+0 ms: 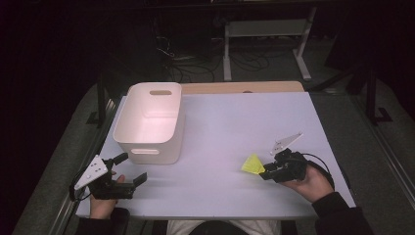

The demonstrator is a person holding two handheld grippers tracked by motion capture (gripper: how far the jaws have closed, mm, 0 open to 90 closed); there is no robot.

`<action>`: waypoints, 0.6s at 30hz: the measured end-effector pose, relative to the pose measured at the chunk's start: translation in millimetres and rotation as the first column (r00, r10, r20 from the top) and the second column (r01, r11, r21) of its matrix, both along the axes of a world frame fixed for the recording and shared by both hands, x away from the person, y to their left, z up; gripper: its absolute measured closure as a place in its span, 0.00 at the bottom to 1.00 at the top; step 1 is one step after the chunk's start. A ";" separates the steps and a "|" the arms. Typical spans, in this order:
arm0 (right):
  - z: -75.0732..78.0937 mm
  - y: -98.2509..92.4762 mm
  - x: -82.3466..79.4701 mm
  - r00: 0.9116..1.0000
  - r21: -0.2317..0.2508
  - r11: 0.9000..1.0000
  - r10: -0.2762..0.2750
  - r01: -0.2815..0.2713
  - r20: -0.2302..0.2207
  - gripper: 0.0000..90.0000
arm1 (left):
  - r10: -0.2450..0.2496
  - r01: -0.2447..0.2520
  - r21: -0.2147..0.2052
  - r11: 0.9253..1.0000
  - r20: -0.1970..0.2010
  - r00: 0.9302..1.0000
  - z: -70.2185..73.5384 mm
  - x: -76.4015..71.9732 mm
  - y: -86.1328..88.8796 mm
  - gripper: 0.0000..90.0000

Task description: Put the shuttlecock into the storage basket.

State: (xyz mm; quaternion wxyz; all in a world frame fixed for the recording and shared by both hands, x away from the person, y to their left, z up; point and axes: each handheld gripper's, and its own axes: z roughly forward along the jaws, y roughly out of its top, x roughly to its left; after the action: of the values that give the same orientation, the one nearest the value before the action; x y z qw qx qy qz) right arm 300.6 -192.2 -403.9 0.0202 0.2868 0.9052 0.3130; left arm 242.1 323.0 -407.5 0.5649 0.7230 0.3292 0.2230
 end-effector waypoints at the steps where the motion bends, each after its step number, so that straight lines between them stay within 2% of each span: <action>1: 0.8 0.4 0.5 1.000 0.002 1.000 0.002 -0.002 0.002 0.70 | 0.000 0.000 0.000 1.000 0.000 1.000 0.0 0.0 0.0 0.00; 18: 14.9 6.5 6.7 1.000 0.006 1.000 0.019 -0.019 0.006 0.70 | -0.001 0.001 0.002 1.000 0.000 1.000 0.0 0.2 0.1 0.00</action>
State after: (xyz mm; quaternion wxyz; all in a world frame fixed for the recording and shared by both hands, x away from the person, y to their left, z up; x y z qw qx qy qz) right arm 307.3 -185.6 -389.0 0.0191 0.2774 0.9068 0.3168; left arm 242.3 323.1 -407.5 0.5646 0.7236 0.3286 0.2231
